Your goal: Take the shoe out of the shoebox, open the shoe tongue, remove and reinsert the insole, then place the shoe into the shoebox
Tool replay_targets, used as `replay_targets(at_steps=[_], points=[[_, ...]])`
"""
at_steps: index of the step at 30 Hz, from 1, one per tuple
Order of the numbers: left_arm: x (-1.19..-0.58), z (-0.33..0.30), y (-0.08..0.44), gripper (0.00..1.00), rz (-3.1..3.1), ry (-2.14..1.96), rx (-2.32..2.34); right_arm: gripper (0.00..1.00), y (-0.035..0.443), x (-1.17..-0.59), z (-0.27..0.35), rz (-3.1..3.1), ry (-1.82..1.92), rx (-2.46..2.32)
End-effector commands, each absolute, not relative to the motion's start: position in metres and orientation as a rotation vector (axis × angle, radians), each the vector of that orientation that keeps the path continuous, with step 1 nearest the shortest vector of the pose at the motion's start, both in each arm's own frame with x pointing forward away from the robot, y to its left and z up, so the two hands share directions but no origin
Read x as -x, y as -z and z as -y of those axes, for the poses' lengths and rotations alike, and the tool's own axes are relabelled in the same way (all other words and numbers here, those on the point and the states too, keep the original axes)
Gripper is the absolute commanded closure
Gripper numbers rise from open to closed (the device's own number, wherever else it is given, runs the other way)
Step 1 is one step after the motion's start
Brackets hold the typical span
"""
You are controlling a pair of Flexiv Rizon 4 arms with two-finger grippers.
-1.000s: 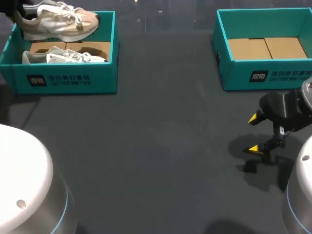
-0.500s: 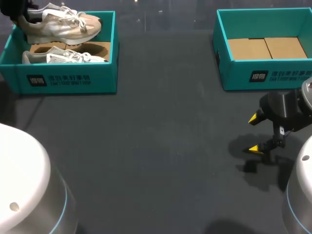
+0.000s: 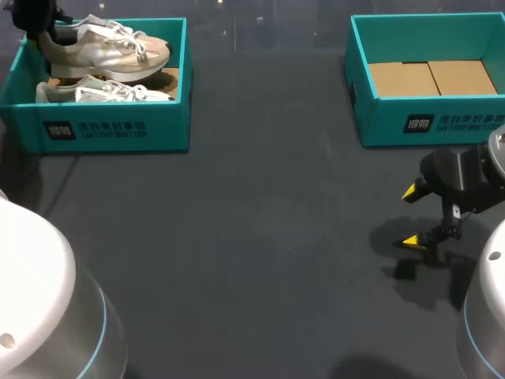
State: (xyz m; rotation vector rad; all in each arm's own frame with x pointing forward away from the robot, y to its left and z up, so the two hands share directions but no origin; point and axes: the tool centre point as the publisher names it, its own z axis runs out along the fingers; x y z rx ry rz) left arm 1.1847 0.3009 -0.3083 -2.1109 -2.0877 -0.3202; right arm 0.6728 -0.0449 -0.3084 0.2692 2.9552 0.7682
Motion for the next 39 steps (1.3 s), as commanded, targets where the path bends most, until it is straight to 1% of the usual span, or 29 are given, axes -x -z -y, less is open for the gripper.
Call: replay_targets(at_steps=[1,39], points=[[-1.189,-0.3,0.313,1.0,2.08,0.31,2.106,0.0,0.309,-0.671,0.045,-2.954,-0.765,-0.269],[-1.184,-0.298,0.357,1.0,2.083,0.236,2.008,0.0,0.309,-0.671,0.045,-2.954,-0.765,-0.269]])
